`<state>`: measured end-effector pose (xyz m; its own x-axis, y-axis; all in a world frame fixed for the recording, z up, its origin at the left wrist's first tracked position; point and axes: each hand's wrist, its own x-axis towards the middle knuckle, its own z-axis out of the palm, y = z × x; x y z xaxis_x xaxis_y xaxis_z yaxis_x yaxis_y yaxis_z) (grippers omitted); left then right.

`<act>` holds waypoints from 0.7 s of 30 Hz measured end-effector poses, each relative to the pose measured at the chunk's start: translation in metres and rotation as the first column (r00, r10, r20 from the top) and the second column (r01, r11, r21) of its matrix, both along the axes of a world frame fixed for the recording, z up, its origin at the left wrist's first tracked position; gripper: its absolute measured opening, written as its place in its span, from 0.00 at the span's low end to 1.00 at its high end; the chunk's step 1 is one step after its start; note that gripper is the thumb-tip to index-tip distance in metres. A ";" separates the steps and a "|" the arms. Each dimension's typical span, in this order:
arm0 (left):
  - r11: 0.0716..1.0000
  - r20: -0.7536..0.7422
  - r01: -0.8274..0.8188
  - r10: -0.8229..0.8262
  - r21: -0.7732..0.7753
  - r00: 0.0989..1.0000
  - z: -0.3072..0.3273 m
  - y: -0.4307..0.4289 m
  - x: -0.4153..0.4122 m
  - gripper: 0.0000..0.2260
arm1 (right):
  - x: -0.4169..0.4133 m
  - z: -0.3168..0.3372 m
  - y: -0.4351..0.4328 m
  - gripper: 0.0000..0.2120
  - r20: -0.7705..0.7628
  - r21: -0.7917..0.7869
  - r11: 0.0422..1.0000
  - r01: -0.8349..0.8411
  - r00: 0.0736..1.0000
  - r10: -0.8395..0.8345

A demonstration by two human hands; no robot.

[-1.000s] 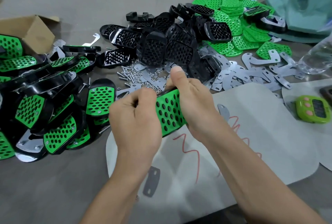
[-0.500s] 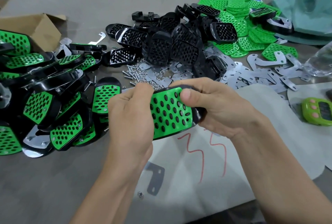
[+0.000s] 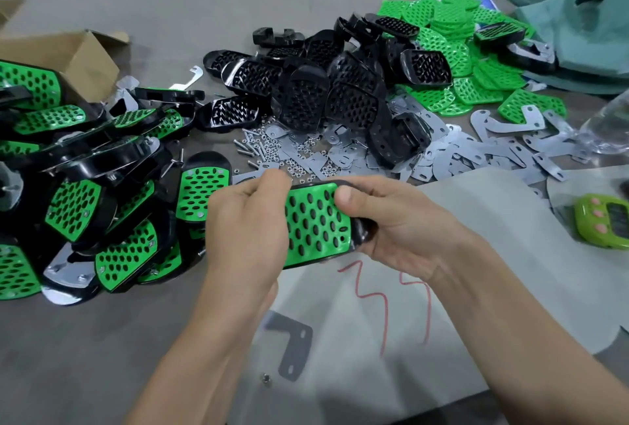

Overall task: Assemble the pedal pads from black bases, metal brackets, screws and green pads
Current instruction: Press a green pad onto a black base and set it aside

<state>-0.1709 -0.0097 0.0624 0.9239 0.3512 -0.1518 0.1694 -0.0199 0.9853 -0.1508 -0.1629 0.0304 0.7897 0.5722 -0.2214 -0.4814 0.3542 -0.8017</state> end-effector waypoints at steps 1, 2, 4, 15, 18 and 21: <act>0.997 0.000 -0.003 0.003 0.072 1.000 -0.001 0.005 0.003 0.16 | 0.000 0.003 -0.001 0.16 0.055 -0.115 0.993 -0.011 0.998 0.017; 0.992 0.002 -0.004 0.004 0.126 1.000 -0.002 0.009 0.004 0.16 | 0.000 0.008 -0.003 0.14 0.125 -0.228 0.973 -0.028 0.991 0.057; 0.989 0.009 -0.001 -0.001 0.151 1.000 0.000 0.012 0.006 0.17 | 0.000 0.015 -0.009 0.14 0.223 -0.359 0.931 -0.062 0.963 0.150; 0.974 -0.002 0.147 -0.150 -0.175 0.989 0.013 0.005 -0.003 0.20 | 0.000 0.017 -0.008 0.19 0.074 -0.051 0.972 -0.230 0.970 0.234; 0.948 -0.002 0.170 -0.177 -0.268 0.984 0.013 0.000 -0.008 0.20 | -0.003 0.012 -0.006 0.21 0.031 0.035 0.967 -0.254 0.967 0.253; 0.969 -0.029 0.128 -0.137 -0.210 0.990 0.002 0.005 -0.009 0.17 | -0.005 0.006 -0.004 0.21 0.010 -0.020 0.977 -0.214 0.977 0.215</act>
